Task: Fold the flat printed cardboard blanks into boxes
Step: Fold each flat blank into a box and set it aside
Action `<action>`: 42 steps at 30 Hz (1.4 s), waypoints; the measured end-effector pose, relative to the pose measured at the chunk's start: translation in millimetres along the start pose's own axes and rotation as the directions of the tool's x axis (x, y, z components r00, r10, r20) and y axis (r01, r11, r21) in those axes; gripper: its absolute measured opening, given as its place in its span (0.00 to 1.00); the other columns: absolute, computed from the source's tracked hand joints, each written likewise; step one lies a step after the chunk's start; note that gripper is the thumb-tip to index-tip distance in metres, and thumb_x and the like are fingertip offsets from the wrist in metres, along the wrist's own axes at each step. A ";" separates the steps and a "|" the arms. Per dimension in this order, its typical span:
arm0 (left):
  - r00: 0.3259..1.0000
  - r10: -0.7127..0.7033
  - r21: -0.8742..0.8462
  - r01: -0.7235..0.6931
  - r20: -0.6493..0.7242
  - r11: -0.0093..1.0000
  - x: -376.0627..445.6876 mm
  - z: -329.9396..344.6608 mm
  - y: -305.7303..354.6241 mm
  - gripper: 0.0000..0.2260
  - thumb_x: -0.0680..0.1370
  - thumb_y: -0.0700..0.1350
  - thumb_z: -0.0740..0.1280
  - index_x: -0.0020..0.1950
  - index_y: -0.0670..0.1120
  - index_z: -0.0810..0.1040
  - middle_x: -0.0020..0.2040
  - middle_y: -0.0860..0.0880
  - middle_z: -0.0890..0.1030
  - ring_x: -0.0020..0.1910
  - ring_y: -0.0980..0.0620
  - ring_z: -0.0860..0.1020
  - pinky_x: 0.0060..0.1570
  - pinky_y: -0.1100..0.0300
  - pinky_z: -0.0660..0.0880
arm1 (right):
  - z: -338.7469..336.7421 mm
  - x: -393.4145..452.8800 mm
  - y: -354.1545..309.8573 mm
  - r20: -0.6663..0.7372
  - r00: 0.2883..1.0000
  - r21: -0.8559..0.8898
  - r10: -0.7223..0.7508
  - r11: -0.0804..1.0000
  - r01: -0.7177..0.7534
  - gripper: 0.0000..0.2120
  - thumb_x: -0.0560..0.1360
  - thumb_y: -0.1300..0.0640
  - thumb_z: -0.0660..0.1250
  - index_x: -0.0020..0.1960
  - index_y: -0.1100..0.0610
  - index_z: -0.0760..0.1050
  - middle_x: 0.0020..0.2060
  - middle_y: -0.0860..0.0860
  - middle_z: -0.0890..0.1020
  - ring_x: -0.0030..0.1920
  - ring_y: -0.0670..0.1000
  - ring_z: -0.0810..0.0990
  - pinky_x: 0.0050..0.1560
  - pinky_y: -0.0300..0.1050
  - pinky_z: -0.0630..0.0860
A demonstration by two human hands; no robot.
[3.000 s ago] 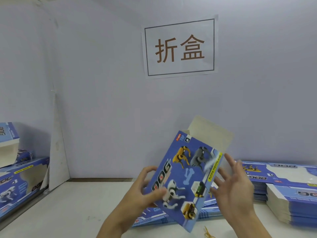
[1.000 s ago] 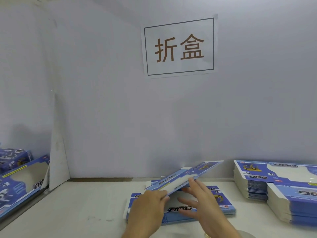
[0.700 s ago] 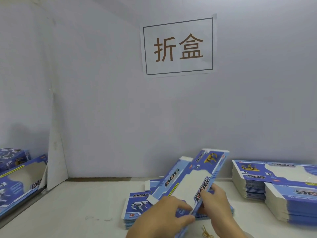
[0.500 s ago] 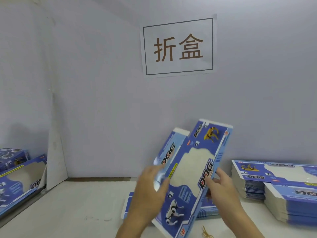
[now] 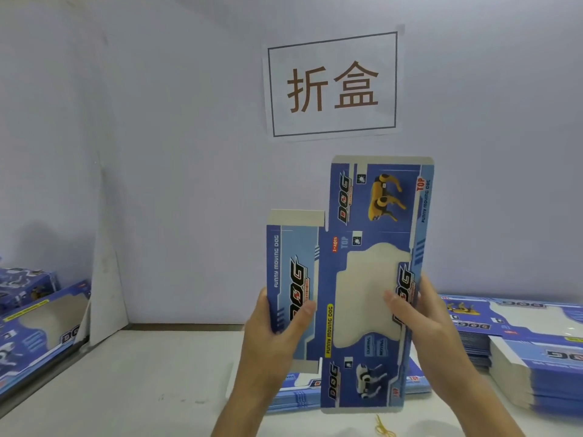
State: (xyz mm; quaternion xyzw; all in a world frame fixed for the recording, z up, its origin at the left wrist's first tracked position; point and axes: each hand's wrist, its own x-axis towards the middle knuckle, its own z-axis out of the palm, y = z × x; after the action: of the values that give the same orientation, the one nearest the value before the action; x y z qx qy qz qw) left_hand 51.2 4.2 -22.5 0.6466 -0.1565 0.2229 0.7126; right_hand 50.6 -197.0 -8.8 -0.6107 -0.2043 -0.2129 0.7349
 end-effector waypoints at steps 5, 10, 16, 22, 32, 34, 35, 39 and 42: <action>0.999 -0.049 0.001 0.049 -0.015 0.999 0.3 -4.2 -0.1 0.26 0.63 0.57 0.73 0.60 0.56 0.75 0.50 0.57 0.84 0.52 0.55 0.83 0.40 0.65 0.81 | 3.7 -1.2 2.9 0.037 0.999 -0.016 0.021 1.000 -0.020 0.26 0.66 0.45 0.74 0.63 0.43 0.73 0.53 0.44 0.84 0.53 0.47 0.84 0.43 0.41 0.83; 0.991 -0.086 -0.009 0.088 0.103 0.996 -3.2 -5.3 6.4 0.31 0.60 0.59 0.75 0.61 0.56 0.74 0.53 0.55 0.84 0.53 0.54 0.84 0.44 0.60 0.82 | 10.9 -3.7 5.2 0.095 0.994 -0.032 0.051 0.998 -0.048 0.26 0.70 0.47 0.70 0.67 0.46 0.71 0.55 0.46 0.84 0.55 0.47 0.84 0.47 0.39 0.81; 0.930 -0.154 0.168 0.102 0.334 0.980 -9.9 1.1 9.2 0.46 0.63 0.60 0.78 0.74 0.59 0.55 0.63 0.58 0.77 0.57 0.61 0.80 0.49 0.64 0.80 | 20.5 -5.5 9.4 0.177 0.982 -0.016 0.069 0.998 -0.067 0.23 0.71 0.48 0.68 0.65 0.42 0.70 0.55 0.46 0.83 0.55 0.47 0.83 0.51 0.38 0.80; 0.990 -0.010 0.164 -0.014 0.142 0.986 -6.2 7.0 6.9 0.33 0.62 0.58 0.79 0.64 0.55 0.70 0.55 0.56 0.83 0.52 0.58 0.83 0.45 0.67 0.79 | 20.5 -3.4 10.9 0.137 0.987 0.048 0.082 0.995 -0.089 0.28 0.71 0.50 0.67 0.70 0.46 0.67 0.57 0.47 0.83 0.59 0.49 0.82 0.50 0.37 0.80; 0.884 0.150 0.333 0.006 -0.442 0.943 2.3 -1.0 0.8 0.31 0.62 0.64 0.77 0.59 0.54 0.71 0.45 0.63 0.80 0.45 0.73 0.77 0.32 0.78 0.72 | 63.1 -12.9 -1.5 -0.195 0.967 -0.361 -0.163 0.929 0.084 0.26 0.78 0.51 0.68 0.73 0.43 0.64 0.63 0.41 0.73 0.64 0.41 0.72 0.58 0.35 0.69; 0.882 0.205 0.443 0.004 -0.424 0.897 -2.3 4.1 5.8 0.35 0.61 0.69 0.74 0.62 0.59 0.67 0.46 0.65 0.79 0.44 0.72 0.78 0.31 0.76 0.72 | 76.1 -17.5 -7.2 -0.095 0.986 -0.352 -0.134 0.931 0.092 0.26 0.77 0.49 0.69 0.72 0.40 0.65 0.62 0.37 0.74 0.62 0.35 0.73 0.60 0.35 0.73; 0.892 0.230 0.510 0.001 -0.390 0.860 -4.5 8.2 6.0 0.35 0.62 0.69 0.73 0.64 0.60 0.66 0.47 0.64 0.79 0.43 0.68 0.80 0.33 0.74 0.73 | 82.4 -19.6 -9.9 -0.031 0.995 -0.319 -0.094 0.944 0.080 0.30 0.75 0.45 0.70 0.74 0.39 0.62 0.63 0.34 0.74 0.61 0.32 0.73 0.59 0.32 0.74; 0.925 0.311 0.844 0.019 -0.218 0.536 -12.5 26.5 4.6 0.34 0.75 0.59 0.69 0.76 0.48 0.62 0.66 0.52 0.77 0.54 0.51 0.81 0.49 0.55 0.79 | 88.7 -20.5 -11.7 0.007 0.999 -0.158 0.041 0.987 -0.039 0.45 0.66 0.37 0.76 0.76 0.41 0.56 0.55 0.30 0.79 0.55 0.31 0.78 0.48 0.28 0.77; 0.907 0.419 0.829 -0.271 0.049 0.489 -17.8 37.8 5.0 0.29 0.68 0.47 0.79 0.66 0.45 0.76 0.53 0.51 0.83 0.46 0.49 0.83 0.41 0.54 0.80 | 79.7 -15.8 -12.2 -0.174 0.981 -0.139 0.083 0.984 -0.108 0.43 0.55 0.33 0.75 0.66 0.41 0.64 0.45 0.34 0.83 0.46 0.38 0.84 0.41 0.35 0.80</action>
State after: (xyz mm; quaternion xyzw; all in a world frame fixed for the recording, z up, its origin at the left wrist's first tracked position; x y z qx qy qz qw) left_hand 35.9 -35.1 -23.0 0.8369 -0.1041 0.4585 0.2802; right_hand 27.5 -119.6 5.9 -0.6528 -0.0957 -0.2422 0.7114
